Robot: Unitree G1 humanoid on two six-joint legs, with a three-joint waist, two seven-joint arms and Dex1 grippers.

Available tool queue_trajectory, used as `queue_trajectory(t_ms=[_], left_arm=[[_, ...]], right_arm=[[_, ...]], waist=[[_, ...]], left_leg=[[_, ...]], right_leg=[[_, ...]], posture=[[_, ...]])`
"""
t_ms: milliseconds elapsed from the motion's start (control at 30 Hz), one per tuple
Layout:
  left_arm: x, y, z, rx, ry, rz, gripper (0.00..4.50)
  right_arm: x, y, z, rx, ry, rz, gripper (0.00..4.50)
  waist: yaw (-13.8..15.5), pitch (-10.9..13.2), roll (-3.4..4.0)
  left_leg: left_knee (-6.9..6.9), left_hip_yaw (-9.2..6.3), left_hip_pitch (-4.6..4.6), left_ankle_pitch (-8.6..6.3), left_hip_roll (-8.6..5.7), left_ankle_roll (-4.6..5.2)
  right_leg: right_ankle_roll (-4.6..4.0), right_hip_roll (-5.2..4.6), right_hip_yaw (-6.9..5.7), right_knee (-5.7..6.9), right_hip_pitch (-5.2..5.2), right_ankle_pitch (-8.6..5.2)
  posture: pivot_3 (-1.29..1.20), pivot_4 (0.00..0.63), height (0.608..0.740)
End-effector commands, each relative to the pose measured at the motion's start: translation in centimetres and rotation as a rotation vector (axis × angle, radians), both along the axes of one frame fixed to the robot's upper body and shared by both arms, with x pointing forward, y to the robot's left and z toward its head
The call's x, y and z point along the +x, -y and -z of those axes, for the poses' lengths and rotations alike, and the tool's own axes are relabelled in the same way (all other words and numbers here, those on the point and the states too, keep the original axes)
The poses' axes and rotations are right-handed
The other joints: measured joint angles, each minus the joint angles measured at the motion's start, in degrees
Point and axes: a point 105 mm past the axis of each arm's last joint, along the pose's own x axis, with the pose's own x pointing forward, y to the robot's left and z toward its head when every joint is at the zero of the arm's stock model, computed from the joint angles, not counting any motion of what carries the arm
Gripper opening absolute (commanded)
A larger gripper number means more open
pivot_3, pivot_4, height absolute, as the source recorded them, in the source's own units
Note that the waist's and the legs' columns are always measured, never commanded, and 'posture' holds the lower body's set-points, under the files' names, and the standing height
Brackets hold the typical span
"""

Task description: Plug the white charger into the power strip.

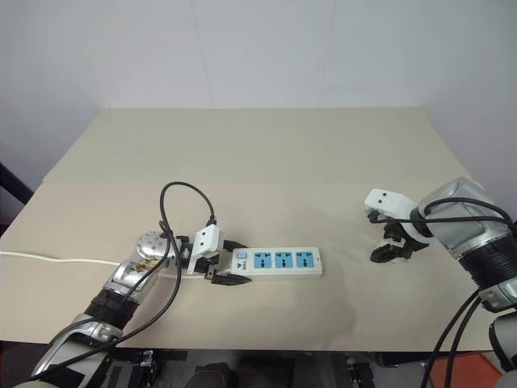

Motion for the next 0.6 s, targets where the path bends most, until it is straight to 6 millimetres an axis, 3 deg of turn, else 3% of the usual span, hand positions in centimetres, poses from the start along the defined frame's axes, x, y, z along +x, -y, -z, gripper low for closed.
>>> queue_trajectory(t_ms=[33, 167, 267, 500, 600], left_arm=[[-0.9, -0.4, 2.5, 0.095, -0.051, 0.001, 3.29], [-1.1, -0.5, 2.5, 0.093, -0.051, -0.002, 3.29], [-1.2, -0.7, 2.5, 0.093, -0.051, -0.007, 3.29], [-1.1, -1.0, 2.4, 0.096, -0.045, -0.020, 3.29], [-1.1, -1.1, 2.3, 0.095, -0.042, -0.022, 3.29]], right_arm=[[1.0, 0.3, -0.9, -0.037, 0.046, -0.029, 4.20], [1.3, 0.4, -0.1, -0.050, 0.029, -0.045, 4.20], [1.1, 0.5, 0.5, -0.059, 0.003, -0.056, 3.65], [0.6, 0.9, 1.3, -0.082, -0.034, -0.078, 1.25], [0.6, 0.7, 1.3, -0.083, -0.030, -0.093, 1.13]], waist=[[-0.07, -0.01, 0.02], [-0.07, -0.04, 0.05], [-0.11, -0.05, 0.07], [-0.26, -0.07, 0.08], [-0.23, -0.08, 0.06]], left_leg=[[0.00, 0.00, 0.00, 0.00, 0.00, 0.00], [0.00, -0.01, 0.00, 0.01, 0.00, -0.01], [0.00, 0.01, -0.01, 0.01, -0.01, -0.01], [0.00, 0.01, 0.01, 0.01, 0.00, -0.01], [0.00, 0.00, 0.02, 0.01, 0.00, -0.01]], right_leg=[[0.00, 0.00, 0.00, 0.00, 0.01, 0.00], [0.00, 0.00, 0.00, 0.00, 0.00, 0.00], [0.00, 0.00, 0.00, -0.01, -0.01, 0.01], [0.00, 0.01, 0.01, 0.00, 0.00, 0.01], [0.00, 0.01, 0.00, 0.00, 0.01, 0.01]], posture=[[0.00, 0.150, 0.740], [0.00, 0.150, 0.740], [0.00, 0.150, 0.740], [0.00, 0.150, 0.740], [0.00, 0.150, 0.740]])
